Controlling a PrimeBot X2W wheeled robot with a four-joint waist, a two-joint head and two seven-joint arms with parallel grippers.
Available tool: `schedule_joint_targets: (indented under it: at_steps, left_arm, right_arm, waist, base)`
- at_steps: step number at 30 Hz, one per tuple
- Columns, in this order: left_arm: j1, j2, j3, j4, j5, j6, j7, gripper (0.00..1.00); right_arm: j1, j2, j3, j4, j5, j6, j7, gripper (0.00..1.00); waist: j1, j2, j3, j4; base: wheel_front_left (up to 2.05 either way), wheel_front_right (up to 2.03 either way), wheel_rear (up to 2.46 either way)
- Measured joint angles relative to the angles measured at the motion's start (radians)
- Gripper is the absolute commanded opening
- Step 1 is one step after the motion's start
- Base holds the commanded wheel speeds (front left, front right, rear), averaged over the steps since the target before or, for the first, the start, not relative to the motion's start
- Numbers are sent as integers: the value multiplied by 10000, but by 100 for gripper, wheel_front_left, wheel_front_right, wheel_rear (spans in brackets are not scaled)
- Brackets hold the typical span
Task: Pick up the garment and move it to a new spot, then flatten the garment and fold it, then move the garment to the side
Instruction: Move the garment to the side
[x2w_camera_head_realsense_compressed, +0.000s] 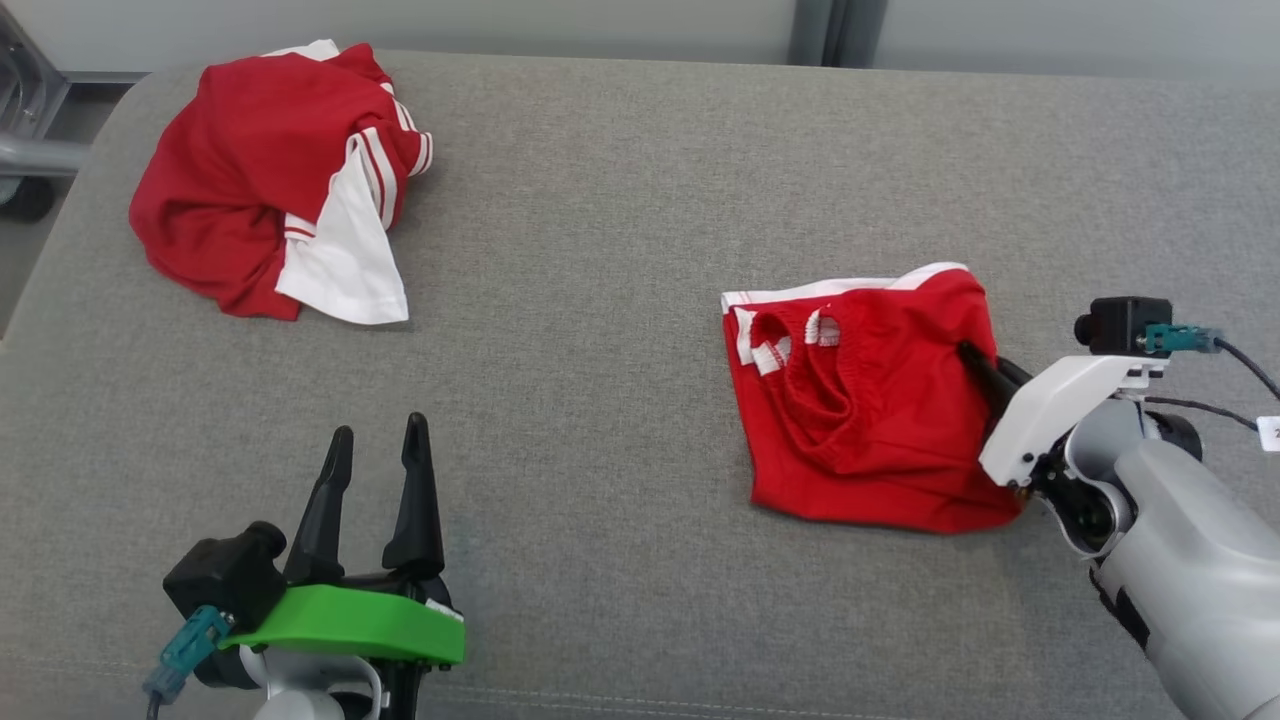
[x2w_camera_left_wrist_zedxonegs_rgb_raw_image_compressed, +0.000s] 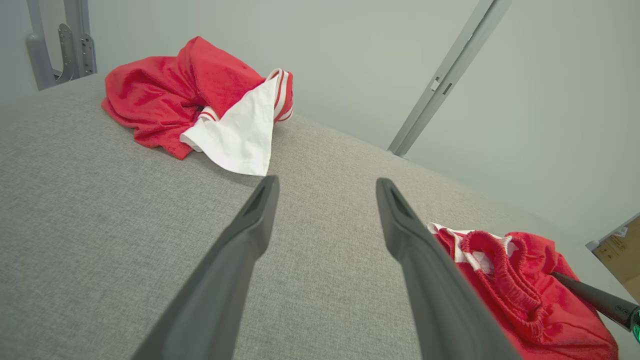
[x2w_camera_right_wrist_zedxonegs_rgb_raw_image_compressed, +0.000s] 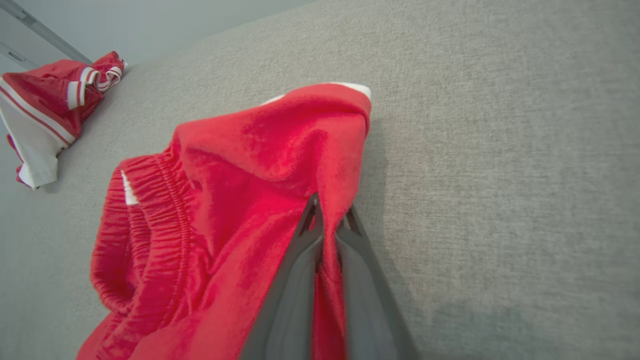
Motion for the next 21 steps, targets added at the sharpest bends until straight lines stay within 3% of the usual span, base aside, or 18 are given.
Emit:
schedule_joint_targets:
  at_steps: [21]
  left_arm:
    - [-454, 75, -71, -1097, 581, 0, 194, 100]
  right_arm:
    - [-1884, -2598, 171, 100, -1197, 58, 686, 0]
  waist:
    - [0, 0, 768, -1384]
  base:
    - [0, 0, 0]
